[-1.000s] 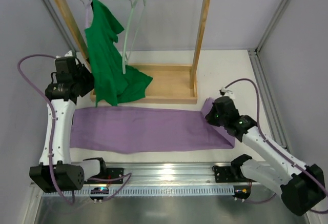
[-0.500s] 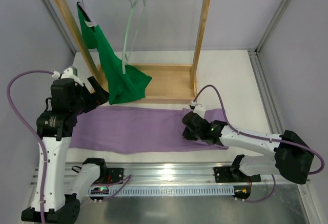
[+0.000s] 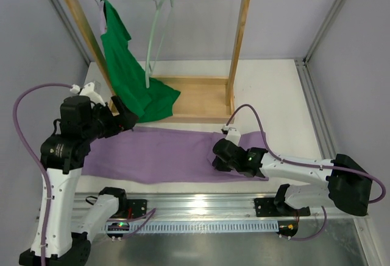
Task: Place the trousers on the hanger
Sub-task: Fold the trousers
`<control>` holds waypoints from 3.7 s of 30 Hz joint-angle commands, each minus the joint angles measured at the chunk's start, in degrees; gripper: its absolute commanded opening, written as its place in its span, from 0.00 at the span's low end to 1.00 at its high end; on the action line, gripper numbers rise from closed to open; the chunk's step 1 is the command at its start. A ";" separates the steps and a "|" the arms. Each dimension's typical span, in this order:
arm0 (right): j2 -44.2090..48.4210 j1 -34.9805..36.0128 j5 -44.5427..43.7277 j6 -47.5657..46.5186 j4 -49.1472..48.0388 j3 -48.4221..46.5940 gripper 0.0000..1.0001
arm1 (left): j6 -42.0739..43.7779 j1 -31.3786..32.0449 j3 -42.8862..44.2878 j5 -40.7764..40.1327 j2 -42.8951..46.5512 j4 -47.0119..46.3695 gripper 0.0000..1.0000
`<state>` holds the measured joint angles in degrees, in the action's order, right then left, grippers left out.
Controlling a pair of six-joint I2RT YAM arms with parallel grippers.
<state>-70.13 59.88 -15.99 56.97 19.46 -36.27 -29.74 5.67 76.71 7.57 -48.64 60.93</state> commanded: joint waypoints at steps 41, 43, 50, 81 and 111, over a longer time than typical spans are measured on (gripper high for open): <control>32.51 -42.21 23.37 -20.06 11.91 -16.11 0.75 | -8.67 36.25 -7.72 12.82 -49.26 -42.99 0.89; 33.91 -42.30 22.85 -20.49 12.44 -15.68 0.75 | -9.81 36.25 -7.62 15.00 -51.45 -45.27 0.87; 33.39 -42.30 22.48 -23.48 11.21 -11.55 0.75 | -11.31 36.34 -8.68 15.63 -57.43 -50.90 0.85; 25.31 -43.71 23.81 -27.17 1.54 -1.96 0.75 | -7.97 39.33 -5.07 7.02 -60.17 -44.57 0.78; 22.41 -45.64 20.21 -25.68 -0.48 -2.66 0.75 | -15.88 41.08 -3.15 17.56 -68.07 -53.81 0.12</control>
<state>-48.36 14.90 5.69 30.39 20.71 -37.65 -44.95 45.34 70.17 23.88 -115.18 7.70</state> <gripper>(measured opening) 0.754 0.186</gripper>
